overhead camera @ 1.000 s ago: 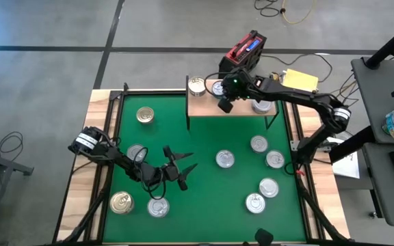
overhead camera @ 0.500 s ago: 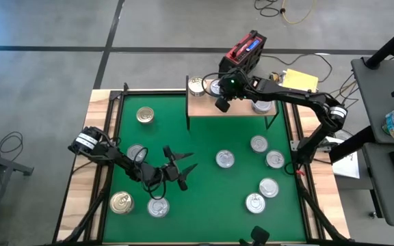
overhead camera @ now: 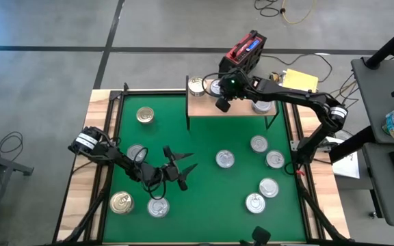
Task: Stack canned seafood by type on shelf
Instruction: Put the green/blue tuna can on the shelf, then put the red tuna can on the shelf
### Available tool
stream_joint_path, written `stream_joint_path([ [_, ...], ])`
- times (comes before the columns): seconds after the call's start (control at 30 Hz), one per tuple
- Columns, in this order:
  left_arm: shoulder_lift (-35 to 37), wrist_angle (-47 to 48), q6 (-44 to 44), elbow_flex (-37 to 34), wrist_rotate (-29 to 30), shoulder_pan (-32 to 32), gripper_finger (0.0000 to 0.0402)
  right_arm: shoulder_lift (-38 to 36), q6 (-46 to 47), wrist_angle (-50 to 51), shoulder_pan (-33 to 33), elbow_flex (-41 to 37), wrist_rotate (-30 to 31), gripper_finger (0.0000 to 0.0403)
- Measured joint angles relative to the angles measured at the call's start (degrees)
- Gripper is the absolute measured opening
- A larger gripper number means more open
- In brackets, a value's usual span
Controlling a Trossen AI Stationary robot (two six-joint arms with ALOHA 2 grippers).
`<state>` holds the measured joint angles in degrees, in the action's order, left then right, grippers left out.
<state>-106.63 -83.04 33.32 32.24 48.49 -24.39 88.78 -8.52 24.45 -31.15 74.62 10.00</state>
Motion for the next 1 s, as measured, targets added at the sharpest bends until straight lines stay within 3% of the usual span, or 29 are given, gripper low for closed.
stream_joint_path([
  [0.3,0.00,-0.40,-0.05,-0.01,0.00,-0.01,0.0201,-6.25,-0.49,0.68,0.66,0.74,0.60,0.0009],
  [0.5,0.00,0.05,-1.92,1.96,0.07,-0.55,0.0201,-12.27,1.93,5.69,5.04,-0.80,0.04,0.0009],
  [0.8,0.00,15.17,-2.89,11.22,0.48,-3.45,0.0201,-25.06,8.99,-3.89,18.64,-16.19,0.61,0.0009],
  [1.0,0.00,20.12,-5.68,14.29,0.54,-5.76,0.0201,-30.90,13.53,-11.35,28.78,-25.69,6.85,0.0009],
])
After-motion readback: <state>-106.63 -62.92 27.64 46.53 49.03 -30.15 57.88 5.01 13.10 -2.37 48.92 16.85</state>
